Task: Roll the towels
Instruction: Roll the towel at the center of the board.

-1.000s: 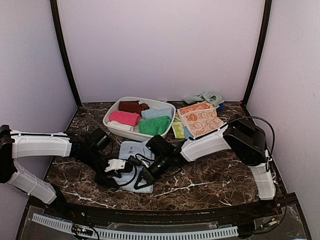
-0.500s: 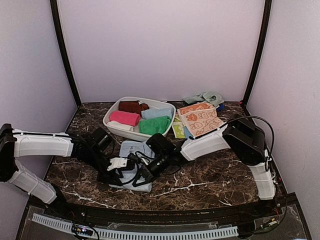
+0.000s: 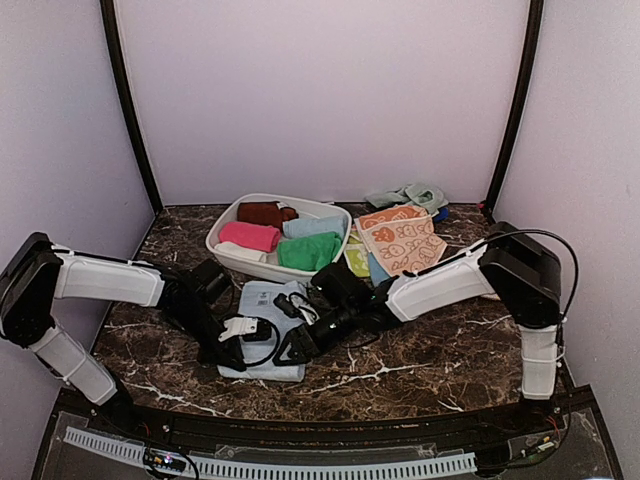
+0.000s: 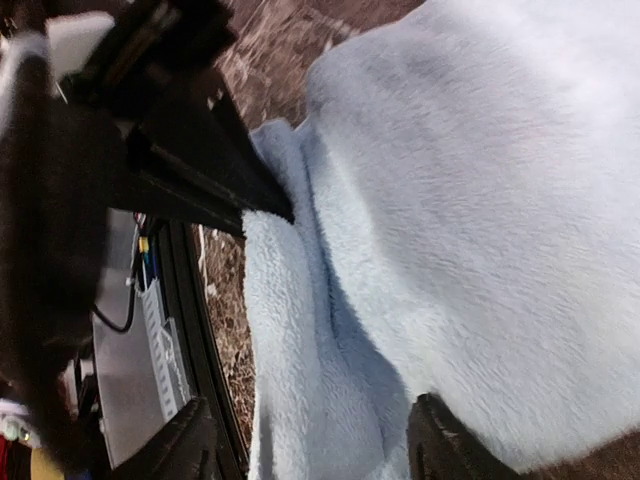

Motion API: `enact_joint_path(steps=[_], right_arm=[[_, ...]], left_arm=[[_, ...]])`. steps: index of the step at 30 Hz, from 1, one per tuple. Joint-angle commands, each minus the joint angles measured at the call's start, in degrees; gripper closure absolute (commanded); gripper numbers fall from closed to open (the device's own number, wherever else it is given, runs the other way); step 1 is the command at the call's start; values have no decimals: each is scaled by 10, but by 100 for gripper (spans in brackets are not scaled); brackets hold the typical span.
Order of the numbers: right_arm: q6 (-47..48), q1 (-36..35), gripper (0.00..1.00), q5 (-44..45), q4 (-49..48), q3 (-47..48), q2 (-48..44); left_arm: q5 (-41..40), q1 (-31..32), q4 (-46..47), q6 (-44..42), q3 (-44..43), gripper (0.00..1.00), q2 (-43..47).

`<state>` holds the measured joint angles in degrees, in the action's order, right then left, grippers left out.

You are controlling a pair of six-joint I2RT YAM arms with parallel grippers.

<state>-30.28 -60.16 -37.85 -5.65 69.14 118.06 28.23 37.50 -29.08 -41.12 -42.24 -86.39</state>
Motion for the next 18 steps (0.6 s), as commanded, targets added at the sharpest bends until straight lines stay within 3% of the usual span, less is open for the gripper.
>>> enact_joint_path(steps=[1, 3, 4, 8, 11, 15, 18], right_arm=[[62, 7, 22, 184, 33, -53, -108], [80, 7, 12, 271, 48, -88, -165], [85, 7, 2, 323, 52, -105, -196], [105, 10, 0, 509, 54, -173, -330], [51, 23, 0, 637, -1, -239, -424], [167, 36, 0, 445, -169, -353, -483], [311, -38, 0, 462, -173, -354, -468]], left_arm=[[30, -5, -83, -14, -22, 100, -1], [45, -5, -126, -21, -34, 100, 7], [52, -5, -145, -27, -40, 100, 12], [73, -5, -189, -44, -46, 100, 19], [64, -6, -186, -44, -43, 100, -6], [52, -8, -172, -33, -59, 100, -65], [35, -12, -165, -23, -78, 100, -97]])
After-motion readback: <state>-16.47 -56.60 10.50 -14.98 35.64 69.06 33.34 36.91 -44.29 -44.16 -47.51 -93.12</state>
